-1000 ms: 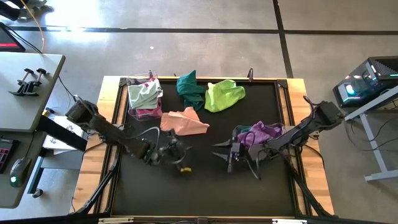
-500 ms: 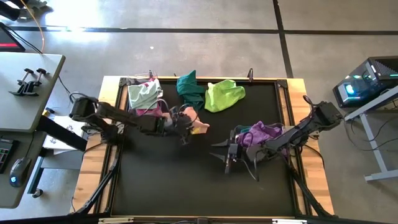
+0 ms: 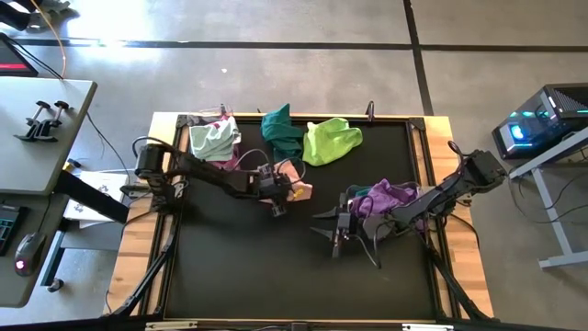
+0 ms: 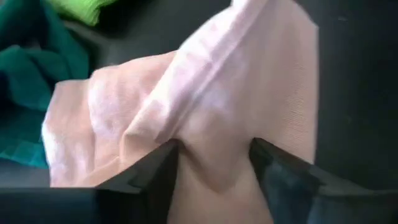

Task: Sort towels by color in basket
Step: Put the orange towel into the left transparent bin

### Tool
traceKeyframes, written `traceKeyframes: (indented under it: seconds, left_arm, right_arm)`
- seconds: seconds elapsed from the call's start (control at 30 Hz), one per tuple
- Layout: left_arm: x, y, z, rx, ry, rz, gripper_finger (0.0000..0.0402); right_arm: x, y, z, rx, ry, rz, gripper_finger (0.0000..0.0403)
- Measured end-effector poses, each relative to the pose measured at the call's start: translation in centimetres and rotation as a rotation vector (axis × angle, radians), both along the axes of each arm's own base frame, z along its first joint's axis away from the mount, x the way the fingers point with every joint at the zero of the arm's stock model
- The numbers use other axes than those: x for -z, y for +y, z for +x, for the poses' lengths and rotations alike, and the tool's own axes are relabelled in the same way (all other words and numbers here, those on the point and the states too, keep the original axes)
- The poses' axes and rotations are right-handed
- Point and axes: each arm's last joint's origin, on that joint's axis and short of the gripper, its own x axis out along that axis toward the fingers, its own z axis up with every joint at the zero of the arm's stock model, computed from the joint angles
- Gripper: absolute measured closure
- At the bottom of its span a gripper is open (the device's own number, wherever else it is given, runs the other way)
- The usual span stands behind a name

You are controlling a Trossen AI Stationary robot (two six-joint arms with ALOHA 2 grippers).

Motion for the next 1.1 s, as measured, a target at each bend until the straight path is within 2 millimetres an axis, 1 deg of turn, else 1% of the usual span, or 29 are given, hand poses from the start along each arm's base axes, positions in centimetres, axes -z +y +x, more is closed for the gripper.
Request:
traceKeyframes:
  seconds: [0.07,0.13,0.2,0.23,0.27,0.33,0.4,0.5,0.67,0.73,0.77,0.83,0.9,1.1]
  left_arm:
    - [0.4,-0.6,0.1,0.037,0.017,0.014,0.0242]
    - [0.4,-1.3,0.1,0.088,0.031,0.038,0.0294]
    - [0.1,-1.8,0.0,0.127,0.033,0.047,0.0354]
    - [-0.2,-1.9,-0.1,0.14,0.035,0.046,0.0376]
    - [-0.8,-2.1,-0.3,0.147,0.032,0.048,0.0388]
    - [-1.9,-2.6,-0.6,0.16,0.019,0.065,0.0386]
    - [-3.6,-3.3,-1.2,0.183,0.013,0.105,0.0387]
    - [-7.7,-4.6,-1.7,0.169,-0.091,0.213,0.0398]
    - [-13.2,-6.6,-4.6,0.08,-0.232,0.462,0.0399]
    - [-15.5,-7.1,-5.9,0.013,-0.297,0.579,0.04]
    - [-16.3,-7.2,-6.5,-0.02,-0.31,0.633,0.04]
    - [-17.7,-7.1,-7.8,-0.085,-0.315,0.726,0.0401]
    - [-19.1,-6.6,-9.2,-0.168,-0.317,0.8,0.0401]
    - [-21.6,-3.5,-12.6,-0.439,-0.262,0.961,0.0401]
  right_arm:
    - [0.0,0.0,0.0,0.0,0.0,0.0,0.0253]
    - [0.0,0.0,0.0,0.0,0.0,-0.001,0.0253]
    - [0.0,0.0,0.0,0.0,0.0,-0.001,0.0253]
    - [0.0,0.0,0.0,0.0,0.001,-0.001,0.0253]
    - [0.0,0.0,0.0,0.0,0.001,-0.001,0.0253]
    - [0.0,0.0,0.0,0.0,0.002,-0.002,0.0253]
    - [0.1,0.0,0.0,0.0,0.007,-0.003,0.0253]
    - [0.1,0.0,0.0,0.0,0.007,-0.003,0.0253]
    - [0.1,0.0,0.0,0.001,0.008,-0.002,0.0253]
    - [0.1,0.0,0.0,0.001,0.009,-0.001,0.0253]
    - [0.1,0.0,0.0,0.002,0.009,0.008,0.0253]
    - [0.2,0.0,0.0,0.003,0.014,0.012,0.0253]
    - [0.2,0.0,0.0,0.003,0.017,0.011,0.0253]
    - [0.2,0.0,0.0,0.003,0.018,0.009,0.0253]
